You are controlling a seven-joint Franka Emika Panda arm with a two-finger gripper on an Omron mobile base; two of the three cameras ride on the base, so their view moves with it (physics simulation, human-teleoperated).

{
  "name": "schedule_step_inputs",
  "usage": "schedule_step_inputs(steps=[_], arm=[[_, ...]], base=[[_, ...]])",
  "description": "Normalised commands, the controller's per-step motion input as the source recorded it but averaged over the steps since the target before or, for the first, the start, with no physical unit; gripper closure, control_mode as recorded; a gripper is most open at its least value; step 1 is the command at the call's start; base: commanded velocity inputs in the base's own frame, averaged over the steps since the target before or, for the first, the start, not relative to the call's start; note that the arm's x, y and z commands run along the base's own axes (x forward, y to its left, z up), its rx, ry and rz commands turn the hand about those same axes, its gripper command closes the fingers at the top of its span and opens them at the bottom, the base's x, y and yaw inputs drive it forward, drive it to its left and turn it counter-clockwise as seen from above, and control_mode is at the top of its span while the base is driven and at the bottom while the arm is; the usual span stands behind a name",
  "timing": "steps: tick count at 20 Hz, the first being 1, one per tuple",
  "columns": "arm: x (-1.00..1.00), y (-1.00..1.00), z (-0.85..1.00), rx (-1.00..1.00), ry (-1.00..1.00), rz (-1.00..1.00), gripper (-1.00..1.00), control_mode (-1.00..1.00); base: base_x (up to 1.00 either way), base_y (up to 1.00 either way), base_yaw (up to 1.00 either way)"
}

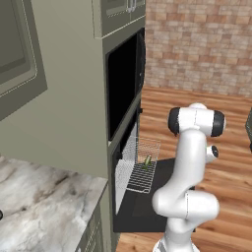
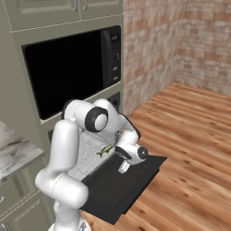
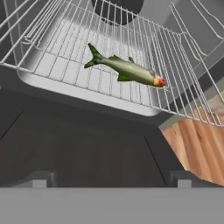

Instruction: Place the fish on the top rack of the oven, and slide the tray back inside. Close the oven door.

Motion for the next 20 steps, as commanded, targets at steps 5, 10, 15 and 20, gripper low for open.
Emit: schedule_step_inputs(steps=[5,10,15,20], arm=[[0.22,0.00,0.00,0.01,0.09,0.00,-1.00,-1.00],[0.43,0.00,0.00,0.03,0.19,0.00,-1.00,-1.00],[0.45,0.07,-0.18,0.02,0.08,0.00,-1.00,-1.00],[0.31,0.10,-0.60,0.02,-0.05,0.00,-1.00,-1.00]], base=[[0.00,0.00,0.00],[0.00,0.00,0.00],[0.00,0.00,0.00],[0.00,0.00,0.00]])
